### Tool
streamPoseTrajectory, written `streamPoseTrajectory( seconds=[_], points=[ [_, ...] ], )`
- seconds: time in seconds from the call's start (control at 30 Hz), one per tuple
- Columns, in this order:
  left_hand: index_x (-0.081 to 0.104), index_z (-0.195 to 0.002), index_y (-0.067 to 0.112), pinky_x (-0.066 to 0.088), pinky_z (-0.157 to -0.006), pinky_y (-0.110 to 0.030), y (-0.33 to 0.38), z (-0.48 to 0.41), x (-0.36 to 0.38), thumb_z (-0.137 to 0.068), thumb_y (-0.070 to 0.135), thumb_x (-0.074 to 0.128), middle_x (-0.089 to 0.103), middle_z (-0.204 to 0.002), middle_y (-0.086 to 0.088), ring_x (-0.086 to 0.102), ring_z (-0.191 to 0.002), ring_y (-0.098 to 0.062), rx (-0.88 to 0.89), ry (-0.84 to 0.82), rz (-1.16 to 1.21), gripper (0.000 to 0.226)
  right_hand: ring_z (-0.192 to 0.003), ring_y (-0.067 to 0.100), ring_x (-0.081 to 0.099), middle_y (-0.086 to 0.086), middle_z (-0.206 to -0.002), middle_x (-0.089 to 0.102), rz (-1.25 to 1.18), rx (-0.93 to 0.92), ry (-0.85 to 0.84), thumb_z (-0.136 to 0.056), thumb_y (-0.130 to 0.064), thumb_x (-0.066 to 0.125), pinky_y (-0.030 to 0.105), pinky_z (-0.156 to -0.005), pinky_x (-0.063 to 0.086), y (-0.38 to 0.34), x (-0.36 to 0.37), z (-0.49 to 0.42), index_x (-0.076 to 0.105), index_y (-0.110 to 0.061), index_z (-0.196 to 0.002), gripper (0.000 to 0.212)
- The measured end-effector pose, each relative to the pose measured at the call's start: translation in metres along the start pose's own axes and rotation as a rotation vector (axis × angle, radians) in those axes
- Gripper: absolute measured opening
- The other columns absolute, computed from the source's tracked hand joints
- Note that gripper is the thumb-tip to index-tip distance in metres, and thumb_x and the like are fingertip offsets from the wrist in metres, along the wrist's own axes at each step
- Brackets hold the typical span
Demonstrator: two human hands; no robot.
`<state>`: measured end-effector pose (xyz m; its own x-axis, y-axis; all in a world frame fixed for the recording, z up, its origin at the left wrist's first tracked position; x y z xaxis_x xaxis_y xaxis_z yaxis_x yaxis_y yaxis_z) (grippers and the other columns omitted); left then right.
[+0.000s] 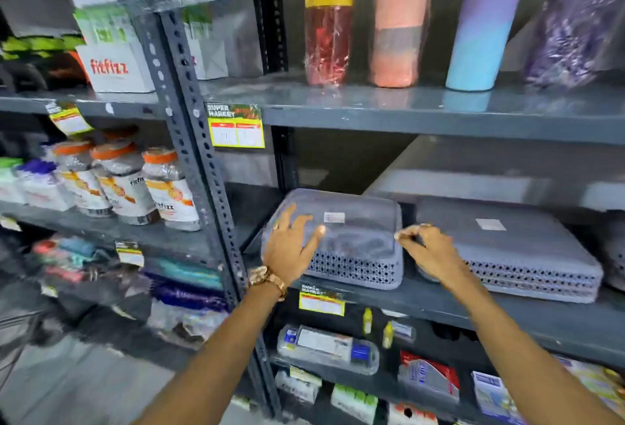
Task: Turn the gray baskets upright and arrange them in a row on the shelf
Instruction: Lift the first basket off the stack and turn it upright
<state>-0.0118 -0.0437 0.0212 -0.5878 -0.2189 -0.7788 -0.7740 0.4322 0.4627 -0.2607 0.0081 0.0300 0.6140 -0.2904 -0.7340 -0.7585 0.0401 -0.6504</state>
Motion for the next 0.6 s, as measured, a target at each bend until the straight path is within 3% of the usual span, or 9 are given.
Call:
streamPoseTrajectory(
  seconds=[0.07,0.17,0.27,0.33,0.37,0.4,0.47,0.5,0.6],
  points=[
    [0.053,-0.128,0.017,0.042,-0.105,-0.043,-0.024,-0.011,0.01,-0.08,0.077,0.024,0.035,-0.151,-0.014,0.04,-0.135,-0.03,-0.084,-0.068,0.01,0.083,-0.111,0.037,0.059,0.023,-0.117,0.066,-0.008,0.098,-0.015,-0.089,-0.026,0.059,0.037,-0.086,0.044,0.006,0.014,-0.015,0.067,0.001,-0.111,0.035],
    [0.041,-0.137,0.011,0.037,-0.107,-0.047,-0.053,-0.047,0.016,-0.087,0.058,0.043,0.032,-0.148,-0.022,0.037,-0.133,-0.04,-0.156,-0.175,-0.165,0.068,-0.118,0.039,0.055,0.024,-0.128,0.059,-0.068,0.254,-0.001,-0.09,-0.028,0.06,0.038,-0.09,0.043,0.011,0.028,-0.036,0.057,0.003,-0.123,0.045],
    [0.02,-0.148,0.013,0.023,-0.117,-0.053,-0.074,-0.084,0.019,-0.089,0.056,0.044,0.013,-0.157,-0.026,0.018,-0.143,-0.046,-0.313,-0.279,-0.163,0.077,-0.1,0.036,0.062,0.022,-0.123,0.06,-0.142,0.37,-0.018,-0.089,-0.032,0.059,0.032,-0.075,0.047,0.014,0.042,-0.053,0.054,0.003,-0.12,0.047],
    [0.016,-0.149,0.015,0.026,-0.117,-0.052,-0.09,-0.103,0.027,-0.088,0.057,0.044,0.016,-0.156,-0.025,0.022,-0.142,-0.045,-0.42,-0.36,-0.09,0.079,-0.077,0.026,0.059,0.018,-0.119,0.057,-0.182,0.436,-0.062,-0.09,-0.031,0.057,0.025,-0.057,0.042,0.019,0.054,-0.063,0.05,0.002,-0.122,0.047],
    [0.02,-0.149,0.015,0.03,-0.115,-0.049,-0.096,-0.108,0.032,-0.087,0.058,0.044,0.022,-0.155,-0.023,0.029,-0.139,-0.044,-0.457,-0.389,-0.06,0.079,-0.074,0.023,0.057,0.016,-0.118,0.055,-0.218,0.466,-0.079,-0.09,-0.031,0.058,0.024,-0.052,0.04,0.022,0.06,-0.066,0.049,0.002,-0.123,0.047],
    [0.025,-0.147,0.016,0.034,-0.113,-0.047,-0.102,-0.112,0.038,-0.084,0.061,0.043,0.028,-0.153,-0.02,0.036,-0.136,-0.041,-0.491,-0.414,-0.017,0.079,-0.081,0.024,0.058,0.016,-0.122,0.056,-0.252,0.492,-0.09,-0.089,-0.031,0.059,0.026,-0.053,0.044,0.025,0.065,-0.069,0.048,0.001,-0.124,0.049],
    [0.029,-0.145,0.016,0.041,-0.107,-0.043,-0.109,-0.112,0.05,-0.08,0.064,0.041,0.038,-0.149,-0.016,0.046,-0.13,-0.038,-0.56,-0.409,0.074,0.082,-0.101,0.03,0.058,0.017,-0.128,0.056,-0.308,0.547,-0.07,-0.085,-0.035,0.061,0.035,-0.073,0.053,0.036,0.073,-0.077,0.048,-0.001,-0.126,0.055],
    [0.026,-0.144,0.014,0.042,-0.104,-0.043,-0.11,-0.111,0.056,-0.081,0.065,0.041,0.041,-0.146,-0.017,0.047,-0.128,-0.038,-0.581,-0.383,0.092,0.082,-0.106,0.031,0.057,0.017,-0.13,0.055,-0.351,0.576,-0.048,-0.084,-0.037,0.062,0.038,-0.082,0.052,0.039,0.076,-0.08,0.047,-0.001,-0.128,0.058],
    [0.034,-0.136,0.012,0.04,-0.105,-0.049,-0.11,-0.11,0.062,-0.081,0.07,0.037,0.044,-0.141,-0.022,0.043,-0.129,-0.041,-0.55,-0.26,-0.028,0.081,-0.12,0.032,0.051,0.01,-0.136,0.05,-0.54,0.658,0.049,-0.079,-0.048,0.064,0.037,-0.088,0.043,0.032,0.085,-0.08,0.041,-0.005,-0.137,0.075]
  ],
)
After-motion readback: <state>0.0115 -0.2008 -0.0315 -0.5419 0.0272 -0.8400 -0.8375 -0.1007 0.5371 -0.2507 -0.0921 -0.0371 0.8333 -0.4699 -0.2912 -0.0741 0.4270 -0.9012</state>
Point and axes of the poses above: each hand's wrist, its own z-axis away from the middle knuckle, its own x-axis out of the palm, y = z × x, the point moved 5 cm from there along -z, towards the middle knuckle
